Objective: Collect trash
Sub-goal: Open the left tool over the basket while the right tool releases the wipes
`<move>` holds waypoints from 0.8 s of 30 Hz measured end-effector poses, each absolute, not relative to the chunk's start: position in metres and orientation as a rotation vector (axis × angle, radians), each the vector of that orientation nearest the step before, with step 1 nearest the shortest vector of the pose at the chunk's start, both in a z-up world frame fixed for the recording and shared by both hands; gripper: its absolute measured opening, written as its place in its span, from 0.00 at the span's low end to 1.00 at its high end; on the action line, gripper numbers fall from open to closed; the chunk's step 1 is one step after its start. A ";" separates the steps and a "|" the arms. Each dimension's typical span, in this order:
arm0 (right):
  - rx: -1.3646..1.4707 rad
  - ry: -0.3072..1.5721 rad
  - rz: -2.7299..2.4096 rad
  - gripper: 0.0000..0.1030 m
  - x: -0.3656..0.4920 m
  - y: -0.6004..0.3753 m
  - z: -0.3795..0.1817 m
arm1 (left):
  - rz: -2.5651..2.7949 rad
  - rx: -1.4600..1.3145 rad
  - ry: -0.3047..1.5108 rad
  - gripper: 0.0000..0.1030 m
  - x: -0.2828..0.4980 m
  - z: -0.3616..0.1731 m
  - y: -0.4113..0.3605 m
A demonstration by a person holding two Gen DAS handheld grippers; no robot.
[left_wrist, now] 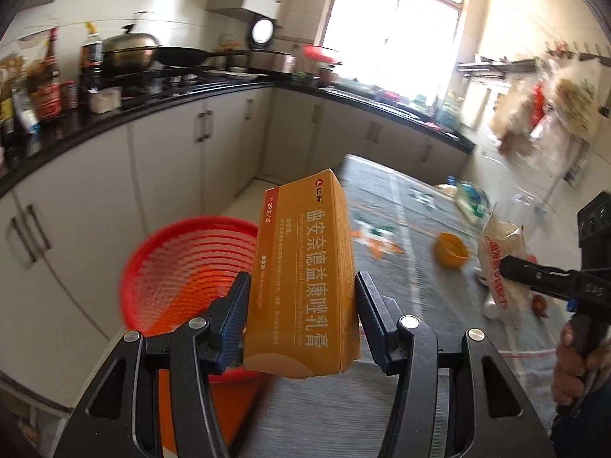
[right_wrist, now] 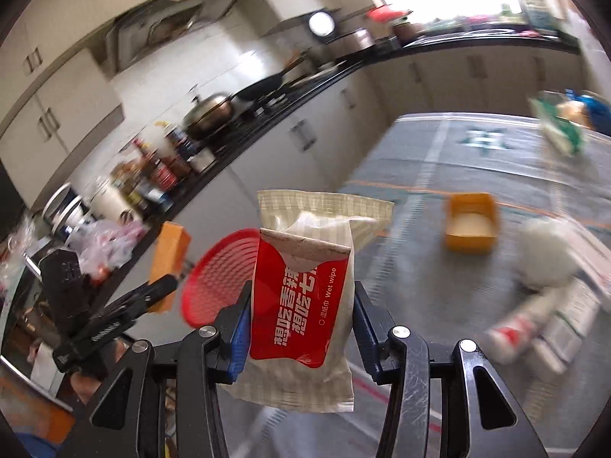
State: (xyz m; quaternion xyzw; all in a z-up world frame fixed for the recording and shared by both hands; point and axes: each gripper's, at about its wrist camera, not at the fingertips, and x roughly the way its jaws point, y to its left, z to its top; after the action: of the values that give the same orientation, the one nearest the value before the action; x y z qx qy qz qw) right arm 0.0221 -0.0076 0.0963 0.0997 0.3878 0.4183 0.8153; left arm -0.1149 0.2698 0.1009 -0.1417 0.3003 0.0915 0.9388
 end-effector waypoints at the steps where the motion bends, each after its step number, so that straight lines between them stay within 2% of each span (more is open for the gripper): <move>1: 0.211 0.838 0.912 0.50 0.022 0.004 0.097 | 0.195 -0.293 0.614 0.52 -0.115 0.101 0.276; 11: 0.157 0.917 1.035 0.50 0.026 0.132 0.092 | 0.258 -0.331 0.660 0.52 -0.113 0.071 0.327; 24: 0.127 1.013 1.020 0.51 0.048 0.200 0.055 | 0.271 -0.367 0.713 0.52 -0.089 0.034 0.361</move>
State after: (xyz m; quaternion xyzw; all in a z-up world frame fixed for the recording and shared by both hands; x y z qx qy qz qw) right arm 0.0477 0.2005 0.0547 0.0583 0.4637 0.4670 0.7507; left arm -0.0890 0.3607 0.0344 -0.1780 0.3460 0.1313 0.9118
